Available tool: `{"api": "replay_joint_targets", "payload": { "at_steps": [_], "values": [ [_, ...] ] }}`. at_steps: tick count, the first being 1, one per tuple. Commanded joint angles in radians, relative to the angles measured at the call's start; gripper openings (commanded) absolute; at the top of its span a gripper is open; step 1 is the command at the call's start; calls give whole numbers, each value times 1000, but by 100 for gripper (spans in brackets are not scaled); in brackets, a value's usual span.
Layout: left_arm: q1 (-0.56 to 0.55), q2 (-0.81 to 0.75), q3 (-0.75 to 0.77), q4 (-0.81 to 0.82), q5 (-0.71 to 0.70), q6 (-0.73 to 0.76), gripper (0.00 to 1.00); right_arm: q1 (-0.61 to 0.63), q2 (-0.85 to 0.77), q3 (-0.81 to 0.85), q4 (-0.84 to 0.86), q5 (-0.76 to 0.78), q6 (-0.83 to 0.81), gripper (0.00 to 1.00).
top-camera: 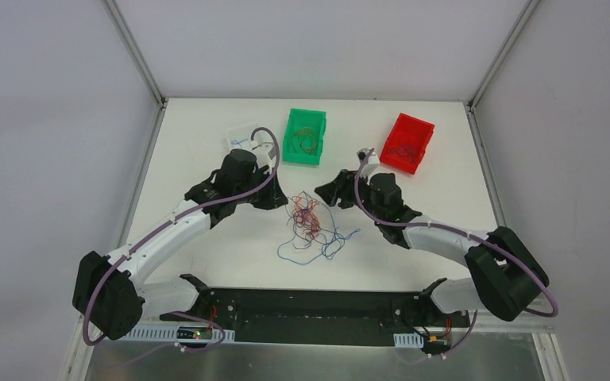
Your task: Untangle the cables
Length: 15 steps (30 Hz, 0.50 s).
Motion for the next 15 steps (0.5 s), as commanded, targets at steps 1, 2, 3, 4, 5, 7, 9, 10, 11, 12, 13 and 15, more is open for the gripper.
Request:
{"api": "replay_joint_targets", "payload": {
  "at_steps": [1, 2, 3, 4, 5, 7, 9, 10, 11, 12, 13, 15],
  "values": [
    [3, -47, 13, 19, -38, 42, 0, 43, 59, 84, 35, -110, -46, 58],
    [3, -53, 13, 19, -49, 43, 0, 51, 73, 92, 34, -118, -45, 58],
    [3, -59, 9, 19, -63, 43, 0, 60, 87, 101, 31, -126, -45, 58],
    [3, -63, 6, 19, -77, 44, 0, 66, 100, 114, 27, -132, -46, 58],
    [3, -67, 3, 19, -88, 45, 0, 74, 115, 123, 23, -139, -48, 58],
    [3, -71, 1, 19, -99, 46, 0, 88, 141, 145, 5, -154, -55, 58],
    [3, -72, 0, 22, -101, 44, 0, 101, 163, 162, -5, -160, -64, 58],
    [3, -71, 1, 22, -101, 41, 0, 109, 175, 170, -10, -162, -69, 58],
    [3, -71, 3, 22, -98, 41, 0, 114, 183, 177, -20, -160, -74, 57],
    [3, -70, 5, 22, -95, 43, 0, 120, 192, 187, -35, -149, -78, 57],
    [3, -70, 7, 21, -97, 45, 0, 123, 197, 200, -59, -130, -78, 56],
    [3, -73, 10, 22, -110, 46, 0, 127, 210, 219, -102, -103, -71, 55]
  ]
}}
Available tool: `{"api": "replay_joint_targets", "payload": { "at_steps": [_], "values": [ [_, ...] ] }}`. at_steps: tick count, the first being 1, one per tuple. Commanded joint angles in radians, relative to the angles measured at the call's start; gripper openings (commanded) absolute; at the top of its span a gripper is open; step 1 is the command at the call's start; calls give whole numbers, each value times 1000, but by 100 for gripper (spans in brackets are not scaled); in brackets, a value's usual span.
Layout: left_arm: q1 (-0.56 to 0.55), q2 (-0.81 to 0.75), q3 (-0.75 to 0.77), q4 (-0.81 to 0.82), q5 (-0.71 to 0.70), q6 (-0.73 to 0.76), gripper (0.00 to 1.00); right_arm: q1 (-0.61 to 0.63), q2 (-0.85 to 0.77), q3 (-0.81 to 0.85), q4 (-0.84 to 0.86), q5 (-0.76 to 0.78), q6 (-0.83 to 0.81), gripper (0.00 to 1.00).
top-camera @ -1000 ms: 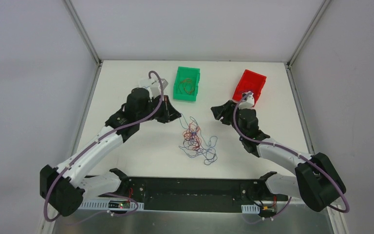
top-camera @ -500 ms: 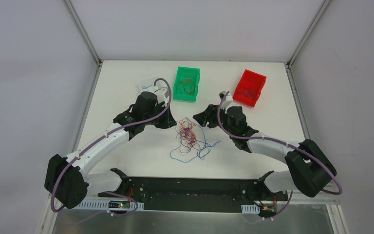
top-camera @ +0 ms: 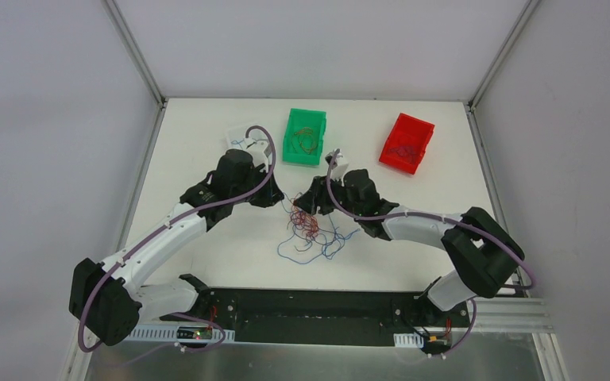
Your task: Untangle the cables
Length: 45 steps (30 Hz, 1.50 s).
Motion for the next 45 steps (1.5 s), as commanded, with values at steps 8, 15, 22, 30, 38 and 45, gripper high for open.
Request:
{"api": "replay_joint_targets", "payload": {
  "at_steps": [8, 15, 22, 30, 38, 45],
  "values": [
    [3, -37, 42, 21, -89, 43, 0, 37, 62, 116, -138, 74, -17, 52],
    [3, -12, 98, 25, -130, 78, 0, 59, 118, 160, -170, 95, 8, 52],
    [5, 22, 195, 29, -123, 81, 0, 76, 188, 203, -231, 220, 91, 41],
    [13, -90, 184, 21, -218, 55, 0, 32, 109, 157, -302, 468, 146, 0],
    [55, -241, 119, -110, -470, 21, 0, -70, -90, 33, -350, 804, 229, 0],
    [85, -304, 12, -191, -571, 2, 0, -173, -255, -94, -335, 953, 350, 0]
  ]
}}
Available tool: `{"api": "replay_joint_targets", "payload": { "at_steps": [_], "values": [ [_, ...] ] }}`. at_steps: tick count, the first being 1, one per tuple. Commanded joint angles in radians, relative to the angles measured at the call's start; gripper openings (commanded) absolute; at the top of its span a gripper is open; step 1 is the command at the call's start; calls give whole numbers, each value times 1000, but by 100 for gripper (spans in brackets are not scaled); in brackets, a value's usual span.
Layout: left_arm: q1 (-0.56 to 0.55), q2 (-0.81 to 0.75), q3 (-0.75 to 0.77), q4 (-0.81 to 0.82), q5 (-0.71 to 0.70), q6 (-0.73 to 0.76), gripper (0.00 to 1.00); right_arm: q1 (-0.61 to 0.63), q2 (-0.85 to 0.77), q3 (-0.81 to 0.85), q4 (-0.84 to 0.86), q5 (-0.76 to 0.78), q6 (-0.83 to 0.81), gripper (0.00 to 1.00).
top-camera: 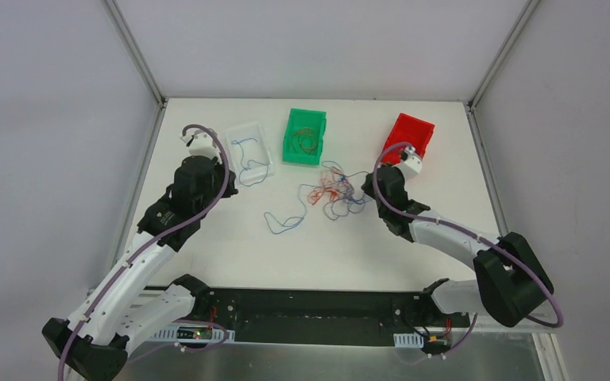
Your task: Untangle the cables
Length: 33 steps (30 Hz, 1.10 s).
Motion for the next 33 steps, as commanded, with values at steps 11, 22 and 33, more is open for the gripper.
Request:
{"api": "replay_joint_targets", "payload": {
  "at_steps": [11, 22, 33],
  "values": [
    [29, -88, -75, -130, -180, -61, 0, -69, -164, -146, -66, 408, 217, 0],
    [29, -17, -79, -100, 80, -46, 0, -70, -129, -109, -18, 200, 79, 0],
    [-7, 307, -12, -2, 351, -23, 64, -70, -96, -94, 36, 13, 17, 0]
  ]
}}
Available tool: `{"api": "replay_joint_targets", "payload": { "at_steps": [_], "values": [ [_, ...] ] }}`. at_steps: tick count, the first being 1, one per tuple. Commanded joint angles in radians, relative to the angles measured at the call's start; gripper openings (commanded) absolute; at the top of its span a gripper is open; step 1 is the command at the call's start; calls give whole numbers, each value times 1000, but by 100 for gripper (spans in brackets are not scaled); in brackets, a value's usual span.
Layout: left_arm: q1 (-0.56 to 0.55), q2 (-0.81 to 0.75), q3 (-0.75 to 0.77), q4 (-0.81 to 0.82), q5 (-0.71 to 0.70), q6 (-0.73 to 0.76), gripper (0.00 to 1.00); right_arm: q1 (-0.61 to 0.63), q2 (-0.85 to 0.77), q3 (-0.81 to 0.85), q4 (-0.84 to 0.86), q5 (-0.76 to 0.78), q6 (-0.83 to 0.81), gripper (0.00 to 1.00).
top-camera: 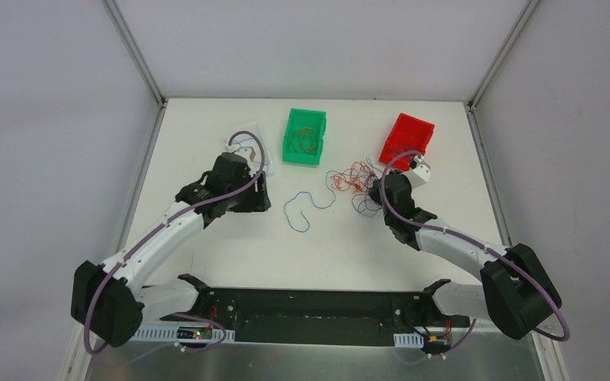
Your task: Untangle the cables
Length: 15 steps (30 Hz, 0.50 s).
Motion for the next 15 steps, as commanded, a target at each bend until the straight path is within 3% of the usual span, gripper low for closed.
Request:
{"api": "replay_joint_targets", "payload": {
  "at_steps": [1, 2, 4, 8, 15],
  "values": [
    [-49, 129, 74, 118, 75, 38, 74, -3, 14, 40, 74, -109, -52, 0],
    [-78, 167, 90, 153, 54, 69, 83, -3, 19, 41, 81, -121, -55, 0],
    [-132, 242, 135, 213, 29, 142, 89, -3, 23, 44, 85, -138, -64, 0],
    [-182, 406, 237, 322, 49, 236, 86, -2, 7, 35, 98, -153, -81, 0],
    [-184, 696, 443, 372, 133, 157, 77, -2, -16, 16, 124, -150, -96, 0]
  ]
}}
